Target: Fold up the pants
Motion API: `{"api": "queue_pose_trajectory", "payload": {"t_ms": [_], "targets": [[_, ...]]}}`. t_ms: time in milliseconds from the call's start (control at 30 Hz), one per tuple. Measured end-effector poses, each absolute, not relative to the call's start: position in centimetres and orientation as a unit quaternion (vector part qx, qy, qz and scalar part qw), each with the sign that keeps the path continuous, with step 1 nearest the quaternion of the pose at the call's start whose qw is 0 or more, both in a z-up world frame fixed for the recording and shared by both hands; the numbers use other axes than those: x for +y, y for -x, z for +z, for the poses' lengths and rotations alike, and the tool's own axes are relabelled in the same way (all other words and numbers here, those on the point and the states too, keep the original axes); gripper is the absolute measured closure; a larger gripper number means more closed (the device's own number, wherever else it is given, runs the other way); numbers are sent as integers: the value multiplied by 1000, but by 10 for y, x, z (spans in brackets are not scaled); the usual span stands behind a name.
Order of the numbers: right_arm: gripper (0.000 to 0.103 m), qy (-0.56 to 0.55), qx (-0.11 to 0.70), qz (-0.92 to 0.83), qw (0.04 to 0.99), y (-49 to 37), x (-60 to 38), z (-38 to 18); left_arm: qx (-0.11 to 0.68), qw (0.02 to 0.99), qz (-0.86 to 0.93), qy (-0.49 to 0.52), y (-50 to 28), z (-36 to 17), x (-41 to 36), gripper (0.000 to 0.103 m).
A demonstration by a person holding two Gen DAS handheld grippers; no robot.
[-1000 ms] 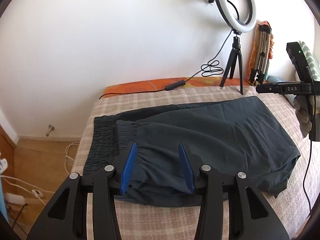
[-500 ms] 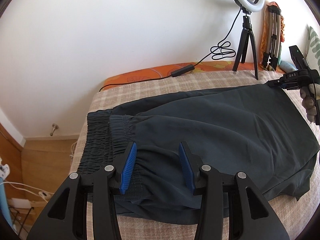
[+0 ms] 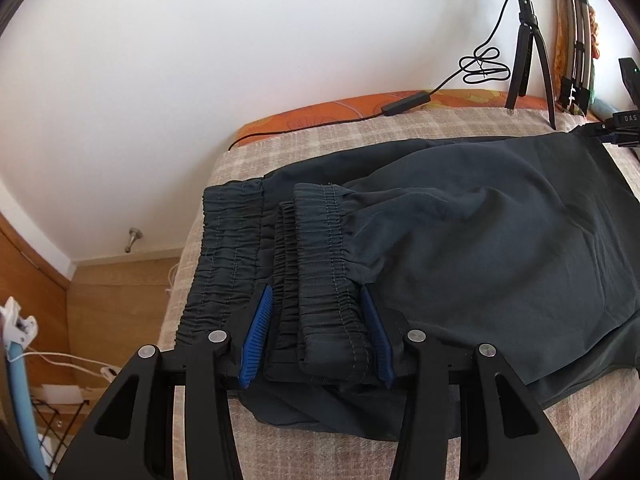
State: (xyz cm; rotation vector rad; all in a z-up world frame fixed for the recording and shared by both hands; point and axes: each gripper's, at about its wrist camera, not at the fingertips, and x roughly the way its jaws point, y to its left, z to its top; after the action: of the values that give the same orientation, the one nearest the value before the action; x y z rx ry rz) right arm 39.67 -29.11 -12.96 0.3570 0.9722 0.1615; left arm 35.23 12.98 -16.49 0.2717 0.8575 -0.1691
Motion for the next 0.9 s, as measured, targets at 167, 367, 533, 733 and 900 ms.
{"api": "queue_pose_trajectory", "payload": {"t_ms": [167,367,533,733,900], "targets": [[66,-150,462,100,868,-351,-300,-113,389,906,-89,-141,-331,-136,119,58],[65,-122,454,109,876,-284,-308,-98,359,909,-159,-141,-295,-97,69,58],[65,-107,445,93,884,-237,-320,-96,356,890,-235,-161,-273,-76,4,57],[64,-127,432,72,890,-209,-353,-94,362,861,-313,-175,-253,-64,-75,57],[64,-166,412,59,894,-196,-387,-94,402,814,-372,-193,-231,-86,-146,57]]}}
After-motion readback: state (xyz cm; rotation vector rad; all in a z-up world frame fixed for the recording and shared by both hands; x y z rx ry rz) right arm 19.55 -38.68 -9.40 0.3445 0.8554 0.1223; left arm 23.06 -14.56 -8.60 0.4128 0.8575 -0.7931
